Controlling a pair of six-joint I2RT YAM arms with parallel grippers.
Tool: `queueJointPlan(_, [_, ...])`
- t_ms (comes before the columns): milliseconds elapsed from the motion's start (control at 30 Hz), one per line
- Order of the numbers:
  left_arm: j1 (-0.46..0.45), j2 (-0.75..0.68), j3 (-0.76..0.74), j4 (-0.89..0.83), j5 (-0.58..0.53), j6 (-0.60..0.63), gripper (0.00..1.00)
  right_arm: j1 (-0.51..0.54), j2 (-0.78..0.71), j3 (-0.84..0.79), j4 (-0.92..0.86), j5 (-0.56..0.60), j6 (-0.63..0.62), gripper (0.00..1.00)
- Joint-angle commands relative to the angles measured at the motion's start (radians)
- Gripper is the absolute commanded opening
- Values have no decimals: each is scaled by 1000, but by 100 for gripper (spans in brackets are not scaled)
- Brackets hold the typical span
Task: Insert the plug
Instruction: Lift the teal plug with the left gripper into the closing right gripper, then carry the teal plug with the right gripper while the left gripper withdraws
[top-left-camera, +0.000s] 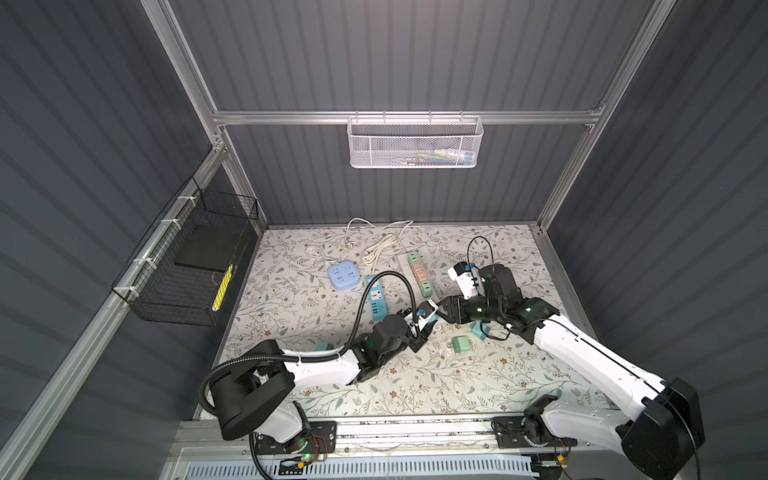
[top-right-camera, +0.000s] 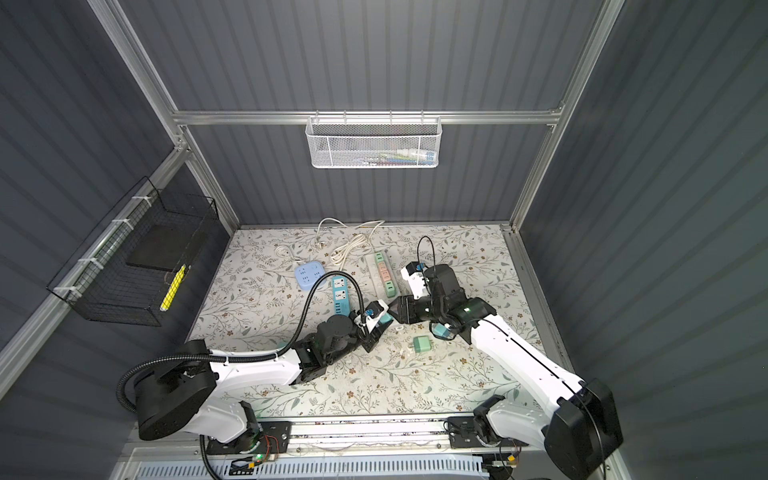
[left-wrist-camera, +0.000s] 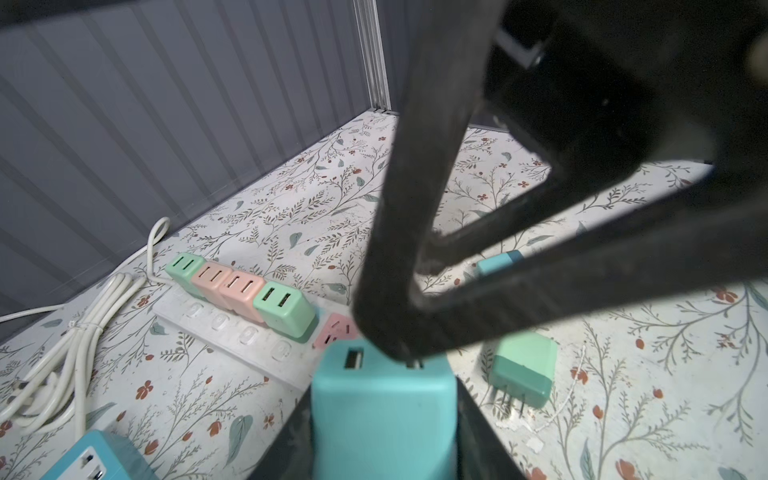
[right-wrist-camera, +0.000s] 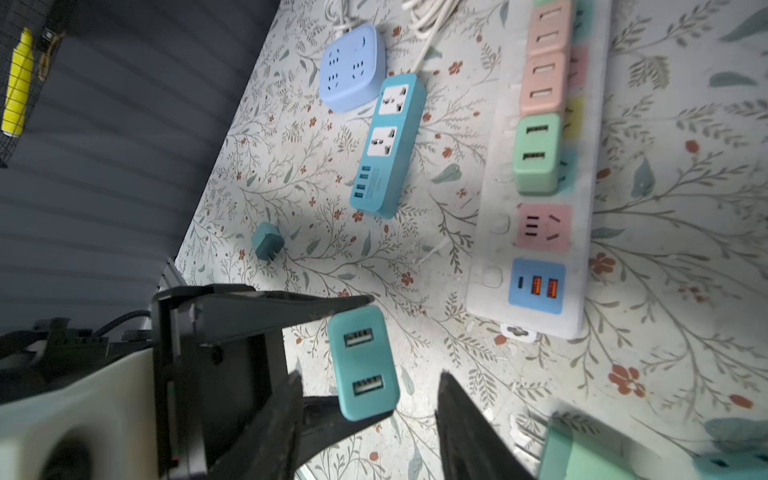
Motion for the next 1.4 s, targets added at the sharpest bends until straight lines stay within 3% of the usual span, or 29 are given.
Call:
queueJointPlan(0, [-3,-21,3,44,9,30,24,0,25,28,-13,-73,-23,50])
queueJointPlan(533, [-4,-7,7,30,42,-3,32,5,86,32,45,-127,-38,35])
queueJointPlan(567, [-3,-7,2,31,39,-5,34,5,84,35,47,-127,-38,35])
queueJointPlan(667, [-3,-22,6,23,5,-48,59,4,67,33,47,-99,-43,32])
queueJointPlan(767, [-4,-63,-14,26,-24,-90,66,1,59,31,46,-43,-50,30])
queueJointPlan(933, [-2,-213,-127,109,-207,-204,90,-3,55,35,38,68,-78,29])
queueJointPlan(1033, [0,-297,-181,91,-442,-311,100,-2,75,39,44,200,-93,28])
queueJointPlan(1167, [2,-371,-204,-53,-665,-445,100,0,107,21,121,313,-99,29])
queueJointPlan(1367, [6,-424,-238,-167,-744,-553,100,-1,221,69,162,393,-120,28])
